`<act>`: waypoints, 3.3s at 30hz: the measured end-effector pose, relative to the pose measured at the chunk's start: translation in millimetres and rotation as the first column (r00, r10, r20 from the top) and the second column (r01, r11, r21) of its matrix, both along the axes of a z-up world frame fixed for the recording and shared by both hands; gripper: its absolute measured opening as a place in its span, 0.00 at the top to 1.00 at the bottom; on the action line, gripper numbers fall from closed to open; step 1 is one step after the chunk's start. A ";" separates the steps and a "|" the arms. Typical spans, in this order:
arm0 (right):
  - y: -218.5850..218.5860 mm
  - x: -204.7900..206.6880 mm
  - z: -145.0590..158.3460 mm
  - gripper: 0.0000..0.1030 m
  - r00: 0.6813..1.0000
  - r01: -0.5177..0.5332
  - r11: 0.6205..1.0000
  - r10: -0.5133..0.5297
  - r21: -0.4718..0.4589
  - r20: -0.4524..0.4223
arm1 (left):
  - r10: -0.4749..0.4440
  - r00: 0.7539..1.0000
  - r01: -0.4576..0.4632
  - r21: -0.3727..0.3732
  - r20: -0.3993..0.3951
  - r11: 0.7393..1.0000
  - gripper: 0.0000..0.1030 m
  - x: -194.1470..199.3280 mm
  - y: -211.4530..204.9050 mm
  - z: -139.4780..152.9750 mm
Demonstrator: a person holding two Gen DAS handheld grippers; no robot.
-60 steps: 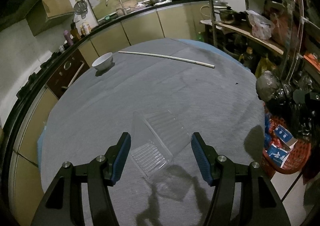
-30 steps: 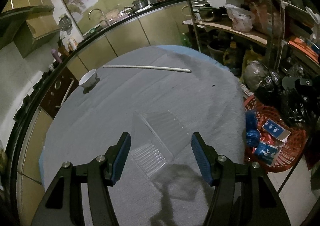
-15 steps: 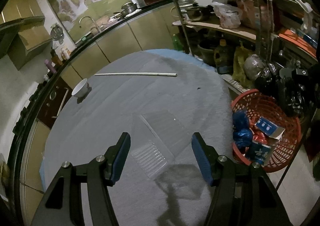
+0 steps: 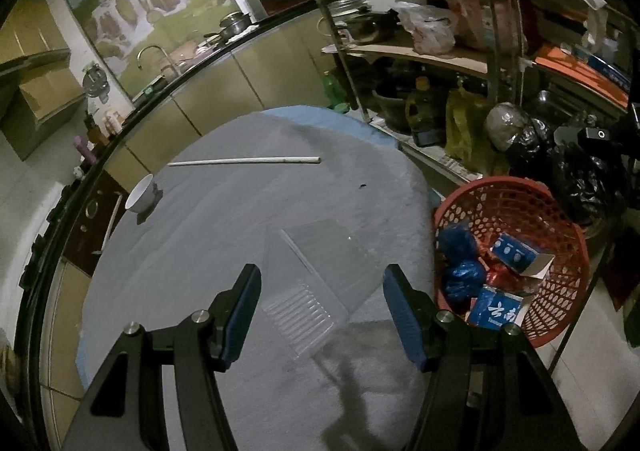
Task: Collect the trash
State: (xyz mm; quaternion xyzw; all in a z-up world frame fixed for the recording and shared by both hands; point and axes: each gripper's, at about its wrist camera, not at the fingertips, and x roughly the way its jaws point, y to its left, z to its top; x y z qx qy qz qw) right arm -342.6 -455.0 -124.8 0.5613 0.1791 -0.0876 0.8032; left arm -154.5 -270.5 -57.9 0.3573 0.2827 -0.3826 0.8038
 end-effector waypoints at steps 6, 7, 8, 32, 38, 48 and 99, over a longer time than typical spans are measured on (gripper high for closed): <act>-7.6 -9.3 -3.6 0.59 1.000 0.026 1.000 -0.026 0.005 -0.009 | -0.020 1.000 0.020 0.009 -0.007 1.000 0.37 -4.8 -10.1 -2.5; -8.5 -10.9 -4.4 0.59 0.999 0.030 1.000 -0.030 0.003 -0.016 | -0.024 1.000 0.024 0.010 -0.010 1.000 0.37 -5.7 -12.1 -3.2; -9.2 -12.4 -4.7 0.59 0.999 0.036 0.999 -0.036 -0.005 -0.031 | -0.028 0.999 0.028 0.010 -0.015 1.000 0.37 -6.7 -14.4 -3.9; -7.9 -13.0 -8.1 0.47 0.906 0.045 0.968 -0.144 -0.248 -0.397 | -0.205 0.941 0.201 -0.043 -0.270 0.979 0.32 -33.4 -69.0 -22.3; -8.7 -17.9 1.5 0.47 0.908 0.069 0.960 -0.173 -0.273 -0.382 | -0.160 0.951 0.154 -0.044 -0.263 0.987 0.32 -23.0 -58.4 -17.3; 23.7 6.6 23.8 0.47 0.923 -0.001 0.941 -0.130 -0.338 -0.363 | -0.060 0.982 0.040 -0.117 -0.177 0.992 0.32 2.3 -4.0 14.6; 218.0 6.6 141.9 0.46 0.971 -0.178 0.727 0.019 -0.664 -0.239 | 0.286 0.957 -0.253 -0.359 0.040 0.898 0.21 -36.7 178.6 115.1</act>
